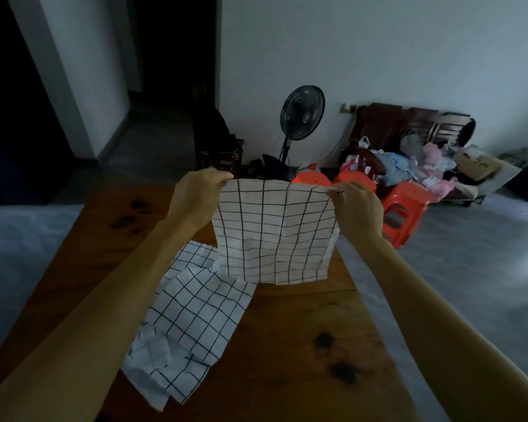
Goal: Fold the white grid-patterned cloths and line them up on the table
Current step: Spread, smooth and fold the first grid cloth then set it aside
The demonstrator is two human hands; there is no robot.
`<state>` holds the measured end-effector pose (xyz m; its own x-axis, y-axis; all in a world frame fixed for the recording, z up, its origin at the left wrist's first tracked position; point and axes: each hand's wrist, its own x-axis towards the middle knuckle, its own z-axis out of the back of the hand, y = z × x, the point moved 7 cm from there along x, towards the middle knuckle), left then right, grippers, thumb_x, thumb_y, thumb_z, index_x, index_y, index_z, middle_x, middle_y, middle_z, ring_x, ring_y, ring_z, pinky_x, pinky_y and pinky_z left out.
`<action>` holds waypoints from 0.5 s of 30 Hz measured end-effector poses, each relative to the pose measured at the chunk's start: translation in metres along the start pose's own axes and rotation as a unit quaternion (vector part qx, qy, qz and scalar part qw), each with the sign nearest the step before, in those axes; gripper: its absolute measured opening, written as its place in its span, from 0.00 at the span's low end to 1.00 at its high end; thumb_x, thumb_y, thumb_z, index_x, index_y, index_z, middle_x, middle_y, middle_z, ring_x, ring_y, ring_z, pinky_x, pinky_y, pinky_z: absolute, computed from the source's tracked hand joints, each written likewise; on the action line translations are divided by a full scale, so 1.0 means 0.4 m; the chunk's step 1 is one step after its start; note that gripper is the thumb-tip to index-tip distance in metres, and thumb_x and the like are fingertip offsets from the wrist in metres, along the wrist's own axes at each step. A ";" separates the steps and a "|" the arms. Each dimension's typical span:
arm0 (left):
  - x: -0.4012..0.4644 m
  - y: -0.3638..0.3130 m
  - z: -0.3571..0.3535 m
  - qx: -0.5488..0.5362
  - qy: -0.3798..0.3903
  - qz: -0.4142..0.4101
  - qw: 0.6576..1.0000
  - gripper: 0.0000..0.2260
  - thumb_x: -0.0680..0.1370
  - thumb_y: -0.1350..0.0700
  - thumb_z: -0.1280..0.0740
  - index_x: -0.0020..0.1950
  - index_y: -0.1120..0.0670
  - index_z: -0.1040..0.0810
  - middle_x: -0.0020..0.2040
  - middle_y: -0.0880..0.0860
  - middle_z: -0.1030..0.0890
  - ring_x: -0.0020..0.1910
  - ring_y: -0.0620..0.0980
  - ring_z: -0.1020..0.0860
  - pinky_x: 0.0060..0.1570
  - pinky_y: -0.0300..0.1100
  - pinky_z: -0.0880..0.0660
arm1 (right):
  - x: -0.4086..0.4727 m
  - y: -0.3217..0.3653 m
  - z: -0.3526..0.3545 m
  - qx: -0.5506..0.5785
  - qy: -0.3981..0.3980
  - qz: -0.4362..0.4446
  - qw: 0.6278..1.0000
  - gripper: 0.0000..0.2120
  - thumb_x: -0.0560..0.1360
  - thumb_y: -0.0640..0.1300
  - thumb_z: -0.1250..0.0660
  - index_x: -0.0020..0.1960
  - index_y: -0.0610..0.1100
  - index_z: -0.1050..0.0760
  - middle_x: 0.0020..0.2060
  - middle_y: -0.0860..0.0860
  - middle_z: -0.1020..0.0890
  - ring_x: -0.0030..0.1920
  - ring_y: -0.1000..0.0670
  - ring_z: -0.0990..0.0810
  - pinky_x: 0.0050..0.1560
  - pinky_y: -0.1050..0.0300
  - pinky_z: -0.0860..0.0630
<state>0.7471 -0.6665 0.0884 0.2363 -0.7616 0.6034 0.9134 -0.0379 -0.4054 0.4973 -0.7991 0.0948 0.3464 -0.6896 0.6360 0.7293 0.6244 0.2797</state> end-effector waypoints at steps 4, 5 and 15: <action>-0.038 -0.104 0.002 0.014 0.000 0.000 1.000 0.12 0.80 0.60 0.39 0.62 0.60 0.23 0.53 0.57 0.18 0.50 0.52 0.21 0.49 0.39 0.29 | -0.085 -0.076 0.058 0.033 -0.005 0.007 0.999 0.07 0.77 0.41 0.32 0.51 0.41 0.17 0.46 0.45 0.16 0.44 0.44 0.19 0.43 0.57 0.32; -0.056 -0.131 -0.002 0.016 0.002 0.007 1.000 0.12 0.80 0.60 0.38 0.62 0.59 0.23 0.53 0.57 0.18 0.51 0.51 0.21 0.49 0.39 0.29 | -0.114 -0.098 0.069 0.043 0.001 0.006 0.999 0.07 0.76 0.41 0.31 0.51 0.41 0.17 0.46 0.46 0.16 0.45 0.45 0.19 0.43 0.57 0.32; -0.420 -0.352 -0.183 0.074 0.090 0.133 0.984 0.12 0.80 0.60 0.39 0.63 0.57 0.22 0.58 0.57 0.20 0.55 0.55 0.22 0.53 0.48 0.27 | -0.454 -0.330 0.104 0.080 0.122 0.057 0.988 0.07 0.73 0.41 0.31 0.49 0.42 0.16 0.44 0.45 0.16 0.43 0.44 0.19 0.44 0.51 0.25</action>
<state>0.5546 -0.5805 -0.0063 0.4226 -0.8348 0.3527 0.8686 0.2620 -0.4205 0.3136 -0.7411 -0.0276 0.5675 -0.6674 0.4823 0.5817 0.7395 0.3389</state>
